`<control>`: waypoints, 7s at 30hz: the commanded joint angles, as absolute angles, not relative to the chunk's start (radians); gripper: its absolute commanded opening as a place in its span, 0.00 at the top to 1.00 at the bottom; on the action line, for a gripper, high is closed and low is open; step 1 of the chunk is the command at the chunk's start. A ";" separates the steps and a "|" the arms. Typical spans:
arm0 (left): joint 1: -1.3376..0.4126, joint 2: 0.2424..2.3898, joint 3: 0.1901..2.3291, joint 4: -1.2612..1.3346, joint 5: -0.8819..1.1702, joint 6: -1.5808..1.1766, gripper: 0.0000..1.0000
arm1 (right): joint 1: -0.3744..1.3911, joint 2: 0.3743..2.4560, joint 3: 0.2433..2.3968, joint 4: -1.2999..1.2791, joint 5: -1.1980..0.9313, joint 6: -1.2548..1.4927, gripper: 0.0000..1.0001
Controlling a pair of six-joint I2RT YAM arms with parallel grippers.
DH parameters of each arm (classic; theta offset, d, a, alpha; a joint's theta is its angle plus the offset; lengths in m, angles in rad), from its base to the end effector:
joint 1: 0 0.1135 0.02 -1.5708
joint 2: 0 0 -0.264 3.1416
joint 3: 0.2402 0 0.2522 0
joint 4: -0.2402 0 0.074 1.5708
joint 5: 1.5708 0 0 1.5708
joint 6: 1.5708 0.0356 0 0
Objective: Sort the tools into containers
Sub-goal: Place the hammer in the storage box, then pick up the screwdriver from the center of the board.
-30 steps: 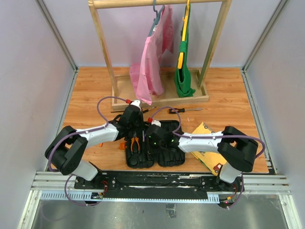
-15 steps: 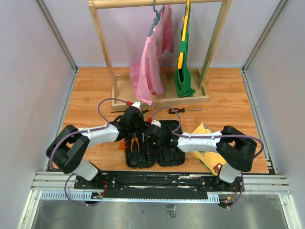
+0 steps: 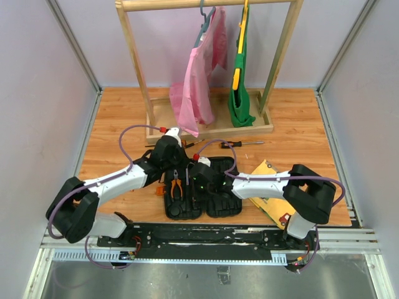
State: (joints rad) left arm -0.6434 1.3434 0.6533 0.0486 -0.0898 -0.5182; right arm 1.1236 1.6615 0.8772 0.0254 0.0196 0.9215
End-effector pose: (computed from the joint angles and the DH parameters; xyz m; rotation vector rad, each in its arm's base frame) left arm 0.2222 -0.1626 0.1955 0.0907 2.2620 -0.5374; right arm 0.1473 0.3056 0.1705 -0.2465 2.5377 0.9222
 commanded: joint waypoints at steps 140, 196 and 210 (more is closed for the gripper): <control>-0.130 0.873 0.448 -0.286 -0.419 -0.850 0.34 | 0.799 0.957 0.541 -0.225 0.015 0.526 0.40; -0.182 0.943 0.444 -0.144 -0.187 -0.526 0.36 | 0.793 1.026 0.527 -0.199 -0.009 0.576 0.40; -0.193 1.189 0.559 -0.163 -0.153 -0.431 0.37 | 0.794 1.023 0.527 -0.203 -0.015 0.582 0.40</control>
